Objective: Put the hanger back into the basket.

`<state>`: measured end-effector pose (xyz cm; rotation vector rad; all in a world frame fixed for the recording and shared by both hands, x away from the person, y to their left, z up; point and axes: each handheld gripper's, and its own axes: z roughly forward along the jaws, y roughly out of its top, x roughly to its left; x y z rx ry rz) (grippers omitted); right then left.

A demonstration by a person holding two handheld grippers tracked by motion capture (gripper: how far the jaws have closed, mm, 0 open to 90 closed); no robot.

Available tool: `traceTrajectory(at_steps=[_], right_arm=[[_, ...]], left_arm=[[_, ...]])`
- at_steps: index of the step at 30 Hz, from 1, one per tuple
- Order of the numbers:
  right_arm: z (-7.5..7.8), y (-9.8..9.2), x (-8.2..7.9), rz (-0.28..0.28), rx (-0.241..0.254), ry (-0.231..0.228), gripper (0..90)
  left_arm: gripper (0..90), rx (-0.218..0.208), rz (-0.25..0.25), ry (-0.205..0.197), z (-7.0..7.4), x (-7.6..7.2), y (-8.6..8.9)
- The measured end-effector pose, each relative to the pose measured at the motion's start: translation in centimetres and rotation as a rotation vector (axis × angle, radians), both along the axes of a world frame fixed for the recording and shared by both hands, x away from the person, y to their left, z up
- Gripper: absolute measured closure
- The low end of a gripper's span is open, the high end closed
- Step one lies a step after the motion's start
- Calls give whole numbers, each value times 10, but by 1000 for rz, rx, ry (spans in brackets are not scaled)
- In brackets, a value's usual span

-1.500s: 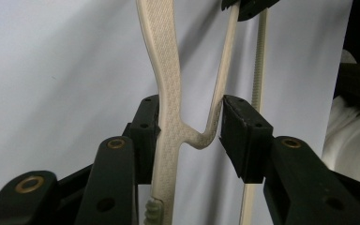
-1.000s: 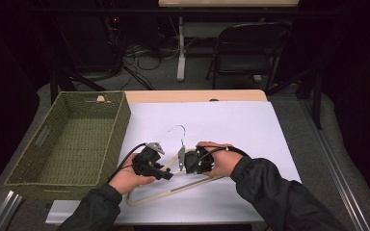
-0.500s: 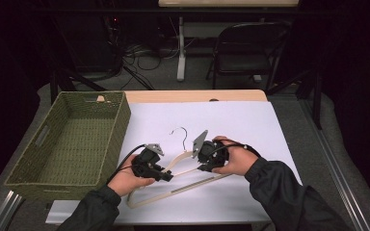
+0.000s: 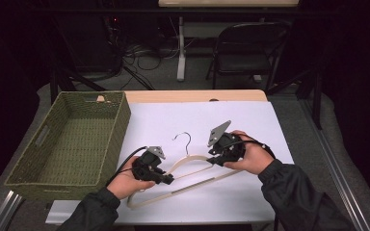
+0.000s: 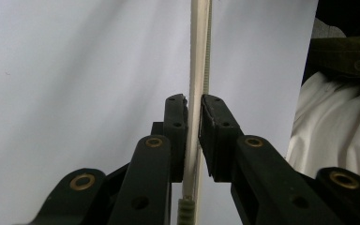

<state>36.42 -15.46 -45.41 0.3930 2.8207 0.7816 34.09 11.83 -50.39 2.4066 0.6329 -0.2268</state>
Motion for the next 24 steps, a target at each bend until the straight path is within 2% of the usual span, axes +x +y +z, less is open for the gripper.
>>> traceTrajectory(at_steps=[4, 5, 9, 17, 24], right_arm=[[-4, 8, 1, 10, 1, -4, 657], [-5, 11, 1, 15, 0, -2, 679], [-9, 19, -2, 54, -26, -30, 780], [-8, 17, -5, 80, -32, -51, 792], [-7, 16, -7, 87, -29, -58, 790]], left_arm=[[799, -4, -6, 4, 0, 0, 0], [797, 8, 4, -9, 0, -1, -1], [789, 11, 4, -8, 0, -1, -1], [767, 39, -15, 3, -4, -2, -6], [827, 27, -21, 16, -4, -3, -6]])
